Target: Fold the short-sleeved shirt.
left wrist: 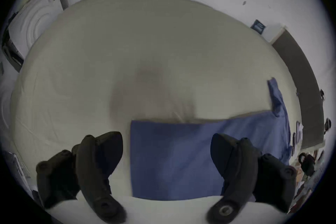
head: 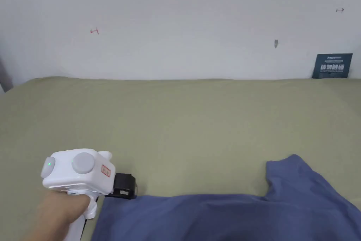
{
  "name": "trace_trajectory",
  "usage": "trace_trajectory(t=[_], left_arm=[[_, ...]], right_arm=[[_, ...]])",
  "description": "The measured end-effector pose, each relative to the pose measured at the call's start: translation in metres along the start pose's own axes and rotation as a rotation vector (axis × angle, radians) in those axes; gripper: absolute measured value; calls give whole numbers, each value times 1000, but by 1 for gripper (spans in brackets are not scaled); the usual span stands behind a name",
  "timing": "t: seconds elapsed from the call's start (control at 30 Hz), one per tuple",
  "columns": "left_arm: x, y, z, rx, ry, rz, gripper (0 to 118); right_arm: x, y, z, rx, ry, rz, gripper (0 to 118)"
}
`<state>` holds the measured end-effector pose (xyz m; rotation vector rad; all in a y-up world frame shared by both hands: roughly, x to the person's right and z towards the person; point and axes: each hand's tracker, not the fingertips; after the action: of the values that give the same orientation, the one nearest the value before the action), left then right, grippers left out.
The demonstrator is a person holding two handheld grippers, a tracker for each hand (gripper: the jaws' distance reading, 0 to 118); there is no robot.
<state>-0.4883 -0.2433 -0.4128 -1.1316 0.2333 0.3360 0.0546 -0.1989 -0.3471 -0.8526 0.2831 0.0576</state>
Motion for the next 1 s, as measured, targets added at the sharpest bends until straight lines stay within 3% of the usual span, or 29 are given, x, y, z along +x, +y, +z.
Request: trace_trajectory(t=[0.2,0.27,0.3,0.37,0.4,0.43,0.5,0.57,0.63,0.73,0.83,0.93,0.97,1.0], left_arm=[[3,-1,-34,-56,36,-27,102],[3,-3,-39,-90,38,-17,94],[1,-1,-39,-87,56,-27,83],[6,-1,-29,-90,163,-65,47],[6,-1,-26,-94,138,-61,20],[5,-1,-24,-93,89,-55,20],[5,-2,-23,-107,-27,-12,1],[12,-11,-16,-102,11,-18,1],[13,-12,-14,-89,31,-37,1],[14,-14,-13,-102,15,-12,1],[16,-13,-13,-108,19,-24,1],[17,-13,-13,-109,19,-33,1],[16,-12,-15,-107,19,-34,1],[16,-12,-15,-103,20,-33,1]], right_arm=[[23,26,-9,-15,-3,5,2],[37,48,-19,-23,7,2,5],[42,59,-25,-29,11,-4,9],[60,86,-47,-61,61,-3,62],[67,98,-61,-95,92,0,79],[73,112,-79,-142,83,5,79],[85,133,-117,-235,35,72,79],[91,150,-153,-310,-16,146,79],[98,159,-187,-374,-2,128,79],[106,164,-218,-430,-48,29,79],[108,164,-232,-478,21,39,79],[104,164,-235,-499,-8,71,77],[102,166,-231,-513,-38,57,69],[102,166,-225,-524,-31,16,41]])
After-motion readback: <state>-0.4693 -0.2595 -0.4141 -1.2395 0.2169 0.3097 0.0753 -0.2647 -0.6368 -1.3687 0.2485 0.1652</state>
